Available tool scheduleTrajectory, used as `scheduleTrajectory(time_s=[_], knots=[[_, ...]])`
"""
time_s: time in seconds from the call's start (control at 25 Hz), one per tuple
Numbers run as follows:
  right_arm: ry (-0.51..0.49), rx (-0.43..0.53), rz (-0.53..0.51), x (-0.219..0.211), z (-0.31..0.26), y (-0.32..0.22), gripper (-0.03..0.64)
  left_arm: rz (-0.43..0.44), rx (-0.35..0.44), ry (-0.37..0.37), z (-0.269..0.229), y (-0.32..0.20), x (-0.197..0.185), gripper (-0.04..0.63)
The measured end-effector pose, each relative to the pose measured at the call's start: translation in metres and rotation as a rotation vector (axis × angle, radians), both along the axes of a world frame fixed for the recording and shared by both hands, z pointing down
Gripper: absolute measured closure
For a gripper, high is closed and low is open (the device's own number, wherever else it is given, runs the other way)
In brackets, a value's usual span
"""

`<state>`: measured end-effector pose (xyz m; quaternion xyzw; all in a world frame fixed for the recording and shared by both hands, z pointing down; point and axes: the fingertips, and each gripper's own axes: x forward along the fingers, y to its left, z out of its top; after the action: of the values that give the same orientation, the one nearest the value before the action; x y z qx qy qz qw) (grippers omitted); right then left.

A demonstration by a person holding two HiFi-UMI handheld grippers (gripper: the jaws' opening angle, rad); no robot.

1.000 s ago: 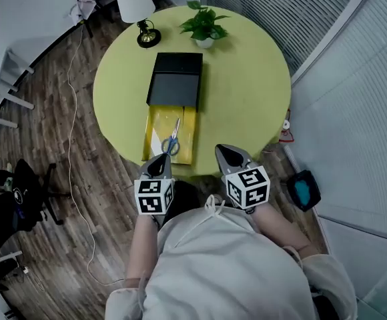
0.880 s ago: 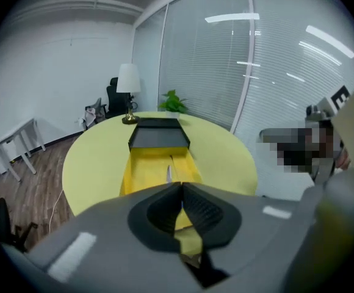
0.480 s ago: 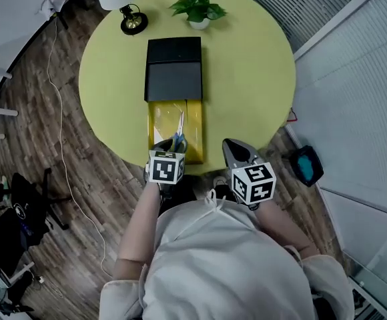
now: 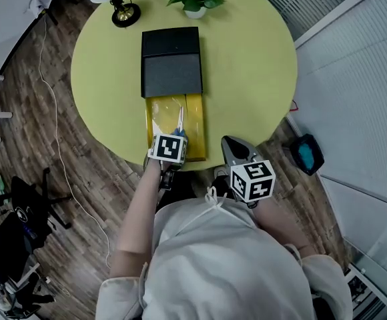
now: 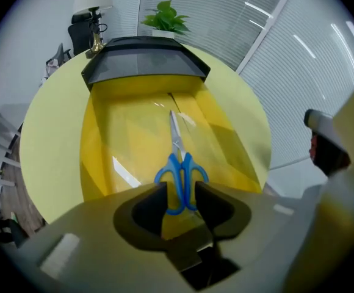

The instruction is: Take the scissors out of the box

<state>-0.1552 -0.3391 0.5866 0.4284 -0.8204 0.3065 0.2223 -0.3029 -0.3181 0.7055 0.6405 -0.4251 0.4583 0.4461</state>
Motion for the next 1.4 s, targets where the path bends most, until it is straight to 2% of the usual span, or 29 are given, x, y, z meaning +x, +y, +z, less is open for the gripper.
scheduleTrajectory(time_s=[0.16, 0.28, 0.36, 0.56, 0.84, 0.96, 1.16, 1.4], knots=[[-0.001, -0.011, 0.014, 0.002, 0.003, 0.000, 0.618, -0.037, -0.025, -0.009, 0.008, -0.007, 0.001, 0.443], [-0.002, -0.026, 0.020, 0.003, 0.008, 0.004, 0.618, 0.006, -0.030, -0.049, 0.009, -0.010, -0.002, 0.500], [-0.005, -0.032, 0.023, 0.003, 0.009, 0.006, 0.618, 0.015, -0.030, -0.031, 0.010, -0.009, -0.002, 0.502], [-0.008, -0.023, 0.022, -0.001, 0.008, 0.004, 0.618, -0.047, -0.008, 0.055, 0.011, -0.012, -0.003, 0.503], [0.024, -0.009, 0.014, -0.003, -0.001, 0.006, 0.618, -0.039, 0.039, 0.066, 0.007, -0.009, -0.006, 0.505], [0.033, -0.009, 0.008, -0.003, -0.003, 0.007, 0.618, -0.044, 0.070, 0.072, -0.001, -0.010, -0.009, 0.505], [0.046, -0.009, 0.001, -0.003, -0.006, 0.008, 0.618, -0.046, 0.135, 0.136, -0.032, -0.013, -0.004, 0.505], [0.050, 0.030, -0.011, -0.010, -0.018, 0.003, 0.618, -0.070, 0.323, 0.230, -0.087, -0.022, 0.002, 0.505]])
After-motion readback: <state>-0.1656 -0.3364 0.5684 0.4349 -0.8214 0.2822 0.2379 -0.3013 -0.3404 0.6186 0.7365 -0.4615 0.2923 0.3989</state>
